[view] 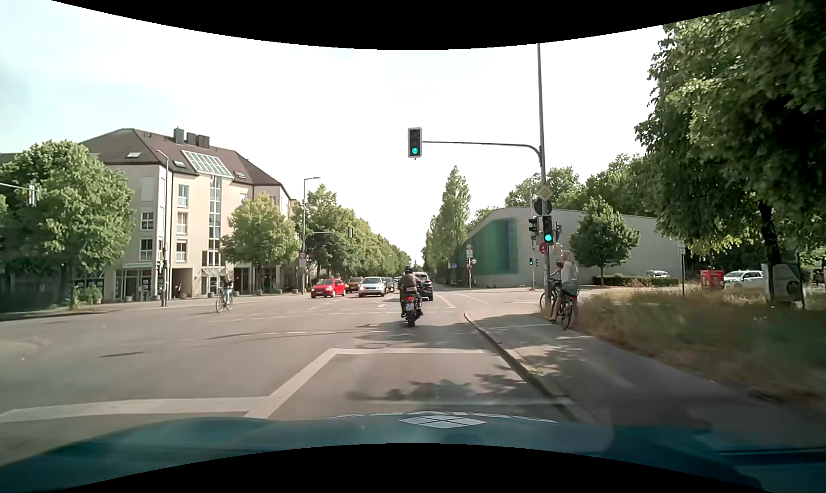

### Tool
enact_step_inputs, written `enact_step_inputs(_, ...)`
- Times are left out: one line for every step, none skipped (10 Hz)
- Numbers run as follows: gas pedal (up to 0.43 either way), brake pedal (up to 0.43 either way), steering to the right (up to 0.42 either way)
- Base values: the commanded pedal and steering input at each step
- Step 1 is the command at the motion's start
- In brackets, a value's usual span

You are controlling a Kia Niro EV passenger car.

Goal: Follow the waypoints while adhering to traffic rules and regulations

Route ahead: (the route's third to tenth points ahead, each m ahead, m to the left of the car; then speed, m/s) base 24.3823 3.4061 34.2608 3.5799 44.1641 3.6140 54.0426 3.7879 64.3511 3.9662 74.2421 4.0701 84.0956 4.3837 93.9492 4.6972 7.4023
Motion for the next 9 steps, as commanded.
enact_step_inputs(0.138,0.0,-0.011)
enact_step_inputs(0.13,0.0,-0.011)
enact_step_inputs(0.13,0.0,-0.011)
enact_step_inputs(0.11,0.0,-0.011)
enact_step_inputs(0.11,0.0,-0.011)
enact_step_inputs(0.11,0.0,-0.01)
enact_step_inputs(0.11,0.0,-0.01)
enact_step_inputs(0.11,0.0,-0.01)
enact_step_inputs(0.11,0.0,-0.008)
